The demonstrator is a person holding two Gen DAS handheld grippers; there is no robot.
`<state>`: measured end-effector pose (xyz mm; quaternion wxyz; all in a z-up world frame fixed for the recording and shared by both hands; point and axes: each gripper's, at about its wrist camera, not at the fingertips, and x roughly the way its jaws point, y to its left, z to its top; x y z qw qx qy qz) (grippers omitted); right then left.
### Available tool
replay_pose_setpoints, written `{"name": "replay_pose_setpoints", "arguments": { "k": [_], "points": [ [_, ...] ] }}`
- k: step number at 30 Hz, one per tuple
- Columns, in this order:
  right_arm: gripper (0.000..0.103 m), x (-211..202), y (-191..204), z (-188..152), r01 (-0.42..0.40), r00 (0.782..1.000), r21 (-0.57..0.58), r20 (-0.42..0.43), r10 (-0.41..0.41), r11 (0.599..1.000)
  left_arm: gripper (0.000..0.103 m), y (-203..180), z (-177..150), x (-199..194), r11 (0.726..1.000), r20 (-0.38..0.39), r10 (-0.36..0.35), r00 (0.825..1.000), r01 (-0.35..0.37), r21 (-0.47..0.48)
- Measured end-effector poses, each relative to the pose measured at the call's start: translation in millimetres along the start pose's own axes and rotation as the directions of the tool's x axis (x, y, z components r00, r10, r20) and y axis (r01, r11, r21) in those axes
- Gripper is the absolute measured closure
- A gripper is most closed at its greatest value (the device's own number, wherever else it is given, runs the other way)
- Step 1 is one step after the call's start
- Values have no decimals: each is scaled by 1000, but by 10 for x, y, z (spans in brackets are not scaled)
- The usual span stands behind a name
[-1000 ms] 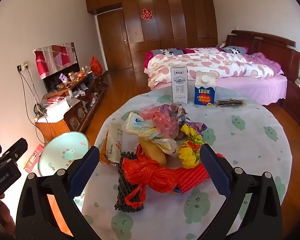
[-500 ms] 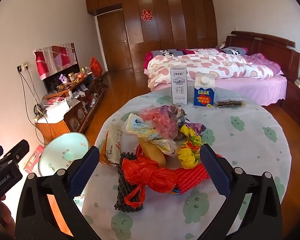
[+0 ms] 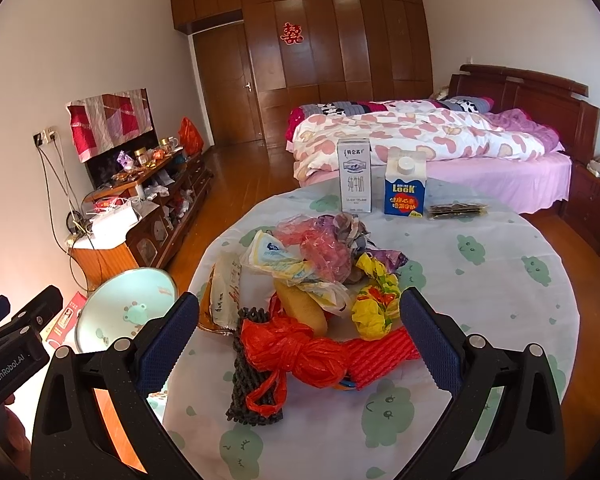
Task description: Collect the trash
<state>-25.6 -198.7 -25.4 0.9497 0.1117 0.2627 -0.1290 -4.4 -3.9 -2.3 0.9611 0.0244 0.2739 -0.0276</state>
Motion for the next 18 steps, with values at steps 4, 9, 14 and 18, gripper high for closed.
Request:
{"name": "replay_pose_setpoints", "arguments": {
  "k": [4, 9, 14, 18],
  "points": [
    [5, -23, -18, 8, 5, 1000, 2, 17, -5, 1000, 6, 6, 2, 1, 1000, -1, -1, 1000, 1, 0],
    [5, -38, -14, 18, 6, 1000, -2, 25, -5, 1000, 6, 10, 1, 7, 1000, -1, -1, 1000, 1, 3],
    [5, -56, -11, 27, 8, 999, -2, 34, -7, 1000, 6, 9, -4, 8, 1000, -3, 0, 1000, 0, 3],
    [5, -54, -13, 31, 8, 999, -3, 35, -8, 1000, 6, 11, -6, 7, 1000, -4, 0, 1000, 0, 5]
  ]
}}
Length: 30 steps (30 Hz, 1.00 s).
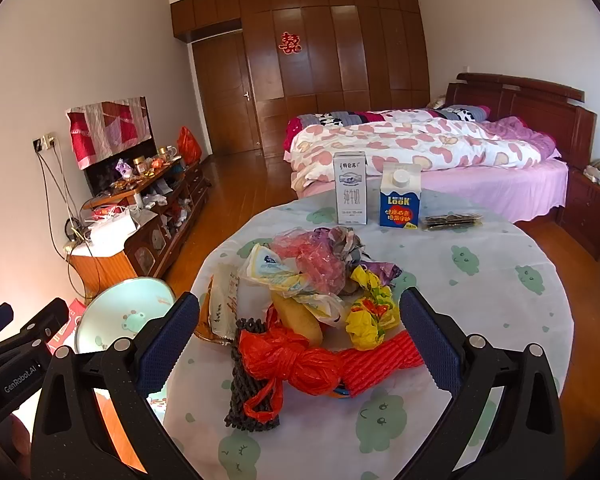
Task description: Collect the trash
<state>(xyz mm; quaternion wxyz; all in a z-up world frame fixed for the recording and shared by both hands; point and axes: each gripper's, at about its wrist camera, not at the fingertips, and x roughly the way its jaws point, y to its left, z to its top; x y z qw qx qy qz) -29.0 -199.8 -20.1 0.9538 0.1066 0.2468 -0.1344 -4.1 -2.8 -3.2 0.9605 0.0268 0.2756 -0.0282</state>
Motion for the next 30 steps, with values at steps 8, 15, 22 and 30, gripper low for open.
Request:
{"name": "replay_pose_setpoints", "arguments": {
  "k": [8, 15, 22, 30],
  "points": [
    [5, -4, -1, 9, 0, 1000, 0, 3, 0, 1000, 6, -6, -2, 0, 1000, 1, 1, 1000, -1, 1],
    [5, -20, -1, 17, -1, 1000, 0, 3, 1, 1000, 6, -9, 1, 0, 1000, 1, 1, 1000, -1, 2],
    [5, -23, -4, 20, 1, 1000, 0, 4, -1, 1000, 6, -14, 0, -1, 1000, 1, 2, 1000, -2, 2],
    [5, -18, -4, 16, 0, 1000, 2, 3, 0, 1000, 6, -19, 3, 0, 1000, 0, 2, 1000, -2, 2]
  ]
}}
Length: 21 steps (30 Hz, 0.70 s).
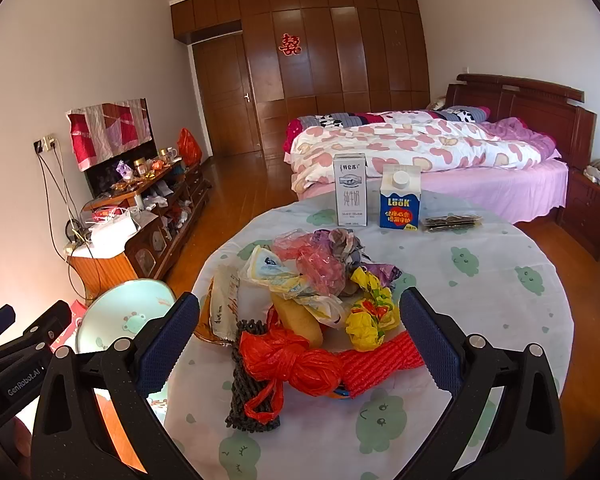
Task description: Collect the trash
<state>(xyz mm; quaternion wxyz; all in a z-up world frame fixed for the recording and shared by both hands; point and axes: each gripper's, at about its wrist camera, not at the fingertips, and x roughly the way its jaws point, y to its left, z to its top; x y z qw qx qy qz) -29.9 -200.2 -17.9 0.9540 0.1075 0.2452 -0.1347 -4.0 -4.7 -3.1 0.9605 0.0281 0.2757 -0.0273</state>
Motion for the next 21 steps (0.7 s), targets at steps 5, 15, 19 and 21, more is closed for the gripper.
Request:
{"name": "replay_pose_setpoints", "arguments": {
  "k": [5, 15, 19, 21],
  "points": [
    [5, 0, -1, -2, 0, 1000, 2, 1, 0, 1000, 6, -3, -3, 0, 1000, -1, 0, 1000, 0, 1],
    [5, 73, -80, -55, 17, 1000, 6, -15, -17, 1000, 6, -34, -100, 123, 1000, -22, -18, 1000, 18, 12],
    [5, 145, -231, -94, 40, 999, 4, -28, -40, 999, 6, -53, -169, 269, 999, -66, -52, 996, 52, -1],
    [5, 193, -373, -128, 66, 997, 8, -35, -66, 998, 6, -75, -231, 357, 998, -92, -70, 993, 70, -3]
  ]
}}
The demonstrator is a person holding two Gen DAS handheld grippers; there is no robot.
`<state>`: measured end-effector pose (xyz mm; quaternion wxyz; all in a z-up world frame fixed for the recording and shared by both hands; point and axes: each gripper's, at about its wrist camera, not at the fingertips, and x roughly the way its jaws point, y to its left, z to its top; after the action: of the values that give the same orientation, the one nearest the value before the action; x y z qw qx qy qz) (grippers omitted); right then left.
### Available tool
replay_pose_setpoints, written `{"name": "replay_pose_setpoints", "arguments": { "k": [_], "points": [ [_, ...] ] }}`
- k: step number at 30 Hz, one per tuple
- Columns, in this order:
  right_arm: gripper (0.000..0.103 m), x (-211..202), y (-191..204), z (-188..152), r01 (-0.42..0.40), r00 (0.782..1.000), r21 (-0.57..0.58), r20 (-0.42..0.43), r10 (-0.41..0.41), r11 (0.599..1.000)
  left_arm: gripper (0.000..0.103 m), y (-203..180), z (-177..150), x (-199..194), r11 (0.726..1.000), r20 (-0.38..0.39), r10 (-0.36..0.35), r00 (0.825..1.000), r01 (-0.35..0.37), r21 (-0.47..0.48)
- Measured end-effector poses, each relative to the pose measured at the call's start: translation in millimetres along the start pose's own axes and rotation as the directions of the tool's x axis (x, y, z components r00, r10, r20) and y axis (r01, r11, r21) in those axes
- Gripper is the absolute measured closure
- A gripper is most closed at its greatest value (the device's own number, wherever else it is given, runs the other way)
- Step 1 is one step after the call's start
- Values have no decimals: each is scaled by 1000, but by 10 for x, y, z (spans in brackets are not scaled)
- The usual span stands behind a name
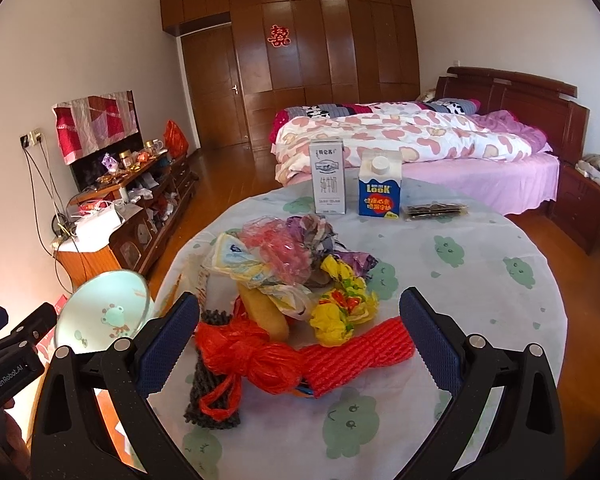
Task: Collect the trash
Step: 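Grasp the orange snack wrapper with the left tool while the right tool grasps the pink plastic bag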
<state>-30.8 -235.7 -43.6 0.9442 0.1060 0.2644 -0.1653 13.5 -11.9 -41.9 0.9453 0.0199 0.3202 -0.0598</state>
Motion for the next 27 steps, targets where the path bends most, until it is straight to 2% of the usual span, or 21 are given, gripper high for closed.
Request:
{"name": "replay_pose_setpoints", "arguments": {
  "k": [4, 10, 13, 17, 22, 24, 26, 27],
  "points": [
    [5, 132, -316, -70, 52, 998, 26, -28, -51, 998, 6, -54, -120, 170, 1000, -32, -11, 999, 11, 18],
    [8, 281, -611, -86, 60, 997, 64, -55, -57, 996, 7, -106, -87, 353, 999, -49, -24, 999, 25, 20],
    [14, 339, -611, 1, 40, 998, 52, -57, -37, 998, 7, -205, 61, 423, 999, -31, -31, 999, 32, 33],
    [14, 445, -506, 194, -12, 999, 42, -50, 14, 999, 8, -438, 265, 601, 996, -33, -61, 998, 63, 57],
    [16, 663, -277, 396, -78, 995, 7, -58, 78, 997, 12, -720, 342, 949, 993, -112, -96, 989, 104, 64],
    [16, 766, -175, 437, -106, 992, -9, -72, 105, 994, 17, -800, 323, 1074, 991, -144, -111, 983, 121, 63],
    [18, 875, -103, 442, -126, 988, -20, -88, 124, 992, 26, -860, 302, 1185, 989, -180, -122, 976, 134, 62],
    [21, 939, -71, 437, -134, 986, -24, -104, 131, 991, 27, -870, 283, 1227, 988, -193, -132, 972, 146, 57]
  ]
}}
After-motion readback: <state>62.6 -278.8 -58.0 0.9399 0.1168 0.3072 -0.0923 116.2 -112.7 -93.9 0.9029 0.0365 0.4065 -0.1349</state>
